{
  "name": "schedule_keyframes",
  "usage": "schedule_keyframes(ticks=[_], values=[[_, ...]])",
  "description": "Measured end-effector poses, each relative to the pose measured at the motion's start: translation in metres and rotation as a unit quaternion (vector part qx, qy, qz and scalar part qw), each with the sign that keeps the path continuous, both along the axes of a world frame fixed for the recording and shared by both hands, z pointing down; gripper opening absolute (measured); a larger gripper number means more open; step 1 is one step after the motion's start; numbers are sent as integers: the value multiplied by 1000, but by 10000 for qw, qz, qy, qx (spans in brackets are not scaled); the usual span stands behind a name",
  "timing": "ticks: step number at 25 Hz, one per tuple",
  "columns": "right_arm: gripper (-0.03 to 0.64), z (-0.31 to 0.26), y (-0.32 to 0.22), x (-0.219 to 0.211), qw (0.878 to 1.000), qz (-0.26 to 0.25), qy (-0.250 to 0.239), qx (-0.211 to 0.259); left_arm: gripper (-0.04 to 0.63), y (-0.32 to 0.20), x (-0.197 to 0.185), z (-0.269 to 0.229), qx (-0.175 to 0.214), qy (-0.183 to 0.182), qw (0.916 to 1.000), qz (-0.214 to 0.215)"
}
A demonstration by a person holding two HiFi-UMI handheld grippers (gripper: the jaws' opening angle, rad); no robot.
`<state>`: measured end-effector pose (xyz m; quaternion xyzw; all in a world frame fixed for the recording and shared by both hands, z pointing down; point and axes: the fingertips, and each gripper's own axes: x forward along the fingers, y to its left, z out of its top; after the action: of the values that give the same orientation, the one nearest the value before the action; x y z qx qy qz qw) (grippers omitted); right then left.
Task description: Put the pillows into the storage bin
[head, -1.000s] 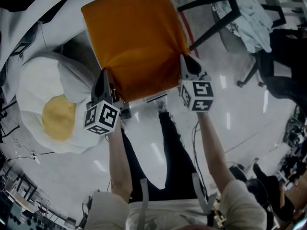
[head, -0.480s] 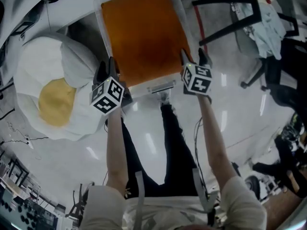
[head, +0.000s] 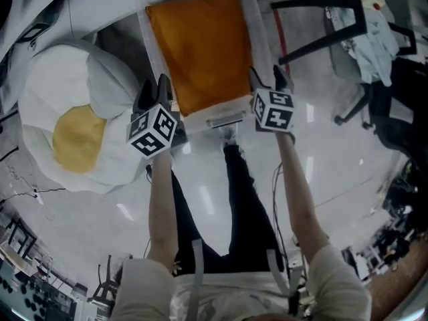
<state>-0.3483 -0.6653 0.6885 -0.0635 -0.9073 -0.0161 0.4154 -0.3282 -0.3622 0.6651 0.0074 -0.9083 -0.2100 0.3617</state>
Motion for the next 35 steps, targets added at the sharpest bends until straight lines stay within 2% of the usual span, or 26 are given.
schedule_keyframes(ticks=[3,8,10,13,15,17,18,20,21,24,26,29,30,32,35], values=[[273,-13,7,-6,9999,18,-103,-58,184,0,-11,-13,1,-185,9997,134],[273,-82,26,-32,9976,-151,-677,0,189,3,-58,-77,-97,-855,9951,478],[272,-126,36,-47,9943,-245,-1012,-240,189,4,-77,-113,-62,-1141,9921,517],[249,-213,57,-70,9806,-577,-1741,-696,189,9,-103,-182,-185,-1678,9836,633],[239,-272,74,-84,9716,-735,-2115,-770,189,21,-118,-232,-301,-1973,9777,648],[238,-329,91,-98,9643,-729,-2437,-729,189,36,-130,-281,-176,-2210,9734,585],[218,-360,99,-104,9584,-670,-2683,-706,189,41,-136,-307,-11,-2371,9697,581],[100,-426,112,-111,9407,-547,-3263,-746,170,45,-143,-365,307,-2830,9566,628],[94,-455,118,-106,9321,-536,-3488,-818,152,45,-139,-394,345,-3055,9494,638],[64,-520,133,-69,9139,-608,-3914,-886,68,44,-100,-471,89,-3638,9291,663],[41,-551,137,-41,9054,-711,-4101,-841,30,36,-68,-518,-155,-4111,9084,753],[25,-575,142,-6,8984,-916,-4209,-860,14,19,-30,-569,-551,-4769,8707,1071],[21,-578,145,2,8973,-990,-4218,-844,11,16,-23,-578,-607,-4861,8649,1096],[15,-579,150,14,8966,-1169,-4201,-767,8,13,-14,-587,-646,-4857,8654,1046],[11,-572,151,24,8965,-1435,-4134,-694,8,-5,-1,-579,-979,-4639,8739,1070]])
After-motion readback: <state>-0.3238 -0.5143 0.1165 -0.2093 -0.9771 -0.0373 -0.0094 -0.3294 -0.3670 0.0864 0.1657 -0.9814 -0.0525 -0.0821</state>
